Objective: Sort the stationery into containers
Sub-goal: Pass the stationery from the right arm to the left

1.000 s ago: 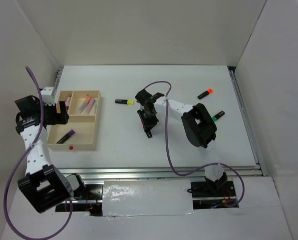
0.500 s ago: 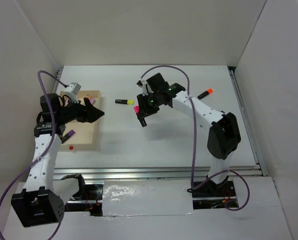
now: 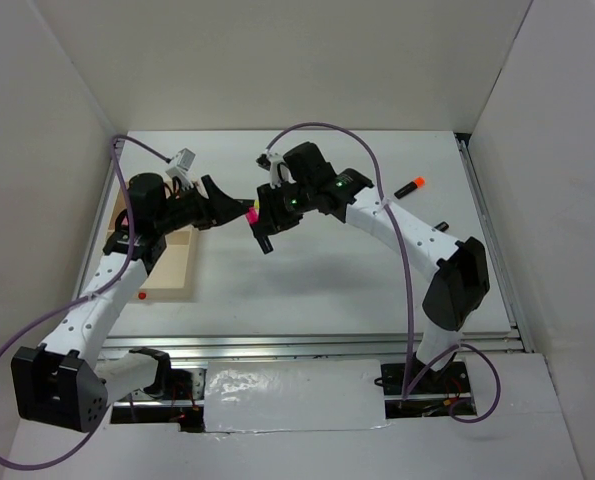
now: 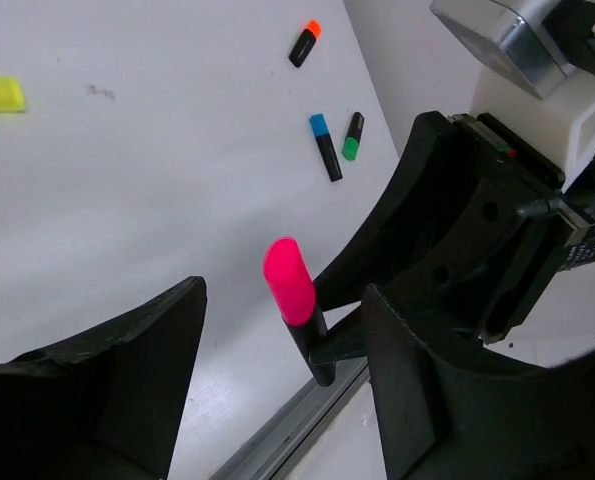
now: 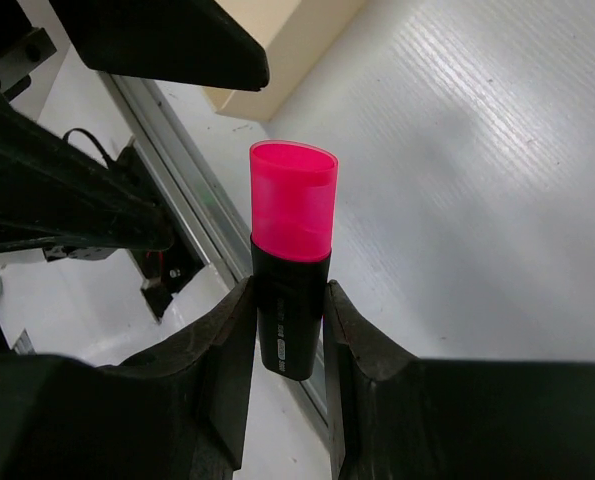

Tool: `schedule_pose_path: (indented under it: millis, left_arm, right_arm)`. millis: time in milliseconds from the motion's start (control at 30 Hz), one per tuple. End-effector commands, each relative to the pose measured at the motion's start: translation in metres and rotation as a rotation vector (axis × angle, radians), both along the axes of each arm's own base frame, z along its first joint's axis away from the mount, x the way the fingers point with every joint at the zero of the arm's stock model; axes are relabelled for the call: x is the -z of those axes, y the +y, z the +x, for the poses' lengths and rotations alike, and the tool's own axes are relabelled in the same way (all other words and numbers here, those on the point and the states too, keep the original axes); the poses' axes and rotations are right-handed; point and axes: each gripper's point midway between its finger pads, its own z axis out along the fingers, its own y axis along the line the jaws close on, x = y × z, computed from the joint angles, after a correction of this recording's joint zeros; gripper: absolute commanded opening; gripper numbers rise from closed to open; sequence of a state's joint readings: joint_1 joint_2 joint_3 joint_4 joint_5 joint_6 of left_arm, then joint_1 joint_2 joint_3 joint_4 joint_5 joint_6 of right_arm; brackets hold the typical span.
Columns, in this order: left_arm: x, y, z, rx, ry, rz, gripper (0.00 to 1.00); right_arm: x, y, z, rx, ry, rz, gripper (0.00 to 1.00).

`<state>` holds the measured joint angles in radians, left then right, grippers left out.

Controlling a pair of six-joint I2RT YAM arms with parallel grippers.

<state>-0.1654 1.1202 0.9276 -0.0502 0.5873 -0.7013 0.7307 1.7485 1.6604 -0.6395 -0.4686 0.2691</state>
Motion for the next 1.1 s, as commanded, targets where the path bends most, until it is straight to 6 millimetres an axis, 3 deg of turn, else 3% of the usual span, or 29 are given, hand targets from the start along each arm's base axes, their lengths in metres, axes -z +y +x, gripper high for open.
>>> schedule_pose_path:
  millis: [0,400,600,767,833,933,1000,1067]
  left_arm:
    - [-0.031,-0.003,0.01,-0.02,-0.06,-0.064,0.74]
    - [-0.007,-0.012,0.002,0.023,0.018,-0.094,0.65]
    - [-0.001,-0.015,-0.005,0.05,0.044,-0.112,0.5]
    - [0.006,-0.02,-0.015,0.083,0.051,-0.106,0.47]
    - [0.01,-0.021,-0.019,0.098,0.059,-0.112,0.38]
    - [0.01,-0.021,-0.023,0.103,0.049,-0.106,0.17]
    - [0.006,-0.018,-0.025,0.104,0.037,-0.093,0.01]
    - [-0.008,-0.008,-0.019,0.102,-0.025,-0.059,0.0]
  right_arm:
    - [-0.038,0.005,-0.009,-0.024,-0.074,0.083,0.0]
    - [-0.048,0.017,-0.013,-0.042,-0.103,0.088,0.0]
    - [-0.054,0.024,-0.011,-0.038,-0.122,0.089,0.0]
    - [-0.056,0.029,-0.008,-0.031,-0.136,0.086,0.0]
    - [-0.052,0.031,-0.006,-0.03,-0.135,0.075,0.0]
    - [-0.049,0.034,-0.007,-0.035,-0.132,0.072,0.01]
    - [-0.046,0.033,-0.006,-0.039,-0.131,0.061,0.17]
    - [-0.04,0.029,-0.007,-0.04,-0.124,0.05,0.31]
